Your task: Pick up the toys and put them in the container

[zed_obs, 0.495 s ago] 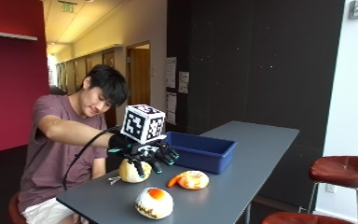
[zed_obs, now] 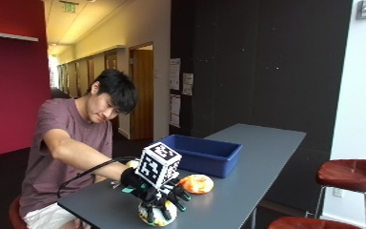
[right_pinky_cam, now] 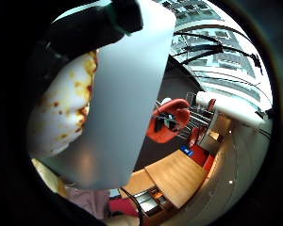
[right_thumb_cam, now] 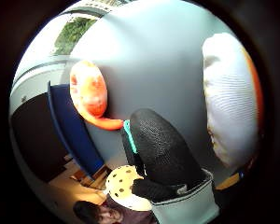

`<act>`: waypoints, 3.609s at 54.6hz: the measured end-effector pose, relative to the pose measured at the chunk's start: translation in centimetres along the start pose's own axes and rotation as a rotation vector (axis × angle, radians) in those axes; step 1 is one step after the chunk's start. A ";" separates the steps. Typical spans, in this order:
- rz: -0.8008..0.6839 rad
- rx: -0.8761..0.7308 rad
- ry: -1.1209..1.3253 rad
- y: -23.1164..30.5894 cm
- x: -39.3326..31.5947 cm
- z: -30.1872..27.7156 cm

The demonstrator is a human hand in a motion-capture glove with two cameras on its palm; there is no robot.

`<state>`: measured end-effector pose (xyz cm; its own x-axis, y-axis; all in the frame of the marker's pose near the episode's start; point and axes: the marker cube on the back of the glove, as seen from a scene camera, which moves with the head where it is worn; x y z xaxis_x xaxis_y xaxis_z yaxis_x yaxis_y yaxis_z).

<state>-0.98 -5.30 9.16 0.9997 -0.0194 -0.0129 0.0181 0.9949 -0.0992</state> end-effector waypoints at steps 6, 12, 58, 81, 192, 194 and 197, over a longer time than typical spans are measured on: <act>0.005 0.053 0.046 -0.3 0.1 1.3; 0.031 0.115 0.021 -0.6 0.4 1.8; -0.017 0.396 0.036 9.1 -0.8 -5.9; -0.222 0.617 -0.002 15.9 -17.6 -19.7; -0.314 0.043 0.170 0.8 -20.2 -6.5; -0.291 0.010 0.162 0.1 -20.6 -5.0; -0.282 -0.021 0.253 -1.1 -20.1 -2.6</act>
<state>-21.17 -6.30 6.90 0.9200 -0.3190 -0.2275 0.2894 0.9447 -0.1544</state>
